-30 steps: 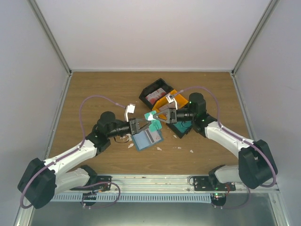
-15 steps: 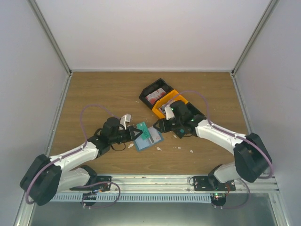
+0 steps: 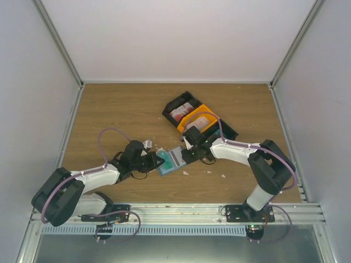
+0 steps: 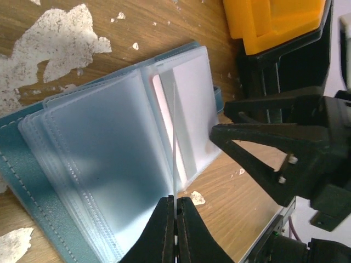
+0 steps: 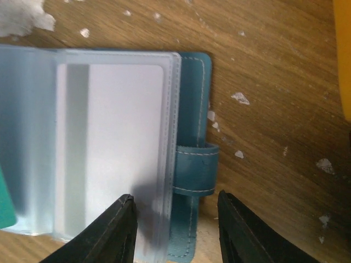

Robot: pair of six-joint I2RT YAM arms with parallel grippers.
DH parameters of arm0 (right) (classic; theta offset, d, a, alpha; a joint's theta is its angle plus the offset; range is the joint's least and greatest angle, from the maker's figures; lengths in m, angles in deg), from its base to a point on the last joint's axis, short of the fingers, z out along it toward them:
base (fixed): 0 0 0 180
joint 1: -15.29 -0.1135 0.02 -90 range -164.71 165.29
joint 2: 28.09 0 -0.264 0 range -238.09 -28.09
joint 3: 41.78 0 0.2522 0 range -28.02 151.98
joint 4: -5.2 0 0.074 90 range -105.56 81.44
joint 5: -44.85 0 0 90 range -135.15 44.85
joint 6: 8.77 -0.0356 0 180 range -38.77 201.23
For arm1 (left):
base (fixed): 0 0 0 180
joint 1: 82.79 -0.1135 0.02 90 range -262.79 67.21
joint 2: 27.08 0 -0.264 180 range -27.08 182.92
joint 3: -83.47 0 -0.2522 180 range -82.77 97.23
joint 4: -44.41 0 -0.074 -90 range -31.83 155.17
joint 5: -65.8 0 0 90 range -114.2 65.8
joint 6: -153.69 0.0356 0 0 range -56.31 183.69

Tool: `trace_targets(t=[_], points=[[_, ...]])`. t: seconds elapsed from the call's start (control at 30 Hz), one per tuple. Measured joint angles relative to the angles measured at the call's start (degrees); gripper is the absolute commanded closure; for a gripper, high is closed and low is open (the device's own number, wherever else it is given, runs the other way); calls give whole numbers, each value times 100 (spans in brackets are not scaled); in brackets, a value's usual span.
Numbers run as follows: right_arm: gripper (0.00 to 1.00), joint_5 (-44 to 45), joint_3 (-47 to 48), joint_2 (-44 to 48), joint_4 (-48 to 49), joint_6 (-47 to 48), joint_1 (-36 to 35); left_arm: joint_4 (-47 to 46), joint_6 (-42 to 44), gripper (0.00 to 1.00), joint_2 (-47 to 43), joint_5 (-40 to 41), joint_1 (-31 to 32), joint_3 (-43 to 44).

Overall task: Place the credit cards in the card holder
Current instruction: Insert the credit card into the card holder.

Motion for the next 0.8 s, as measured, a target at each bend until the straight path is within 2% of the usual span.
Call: trace_targets(t=[0.3,0.53,0.8], points=[[65,118,0,-133,-35,-63,-9,-181,-323,100,33,133,0,-28],[61,122,-55,-133,-33,-382,-9,-498,-514,100,63,164,0,-205],[60,94,-68,-129,-35,-588,-9,-1161,-555,100,474,-35,2,-348]])
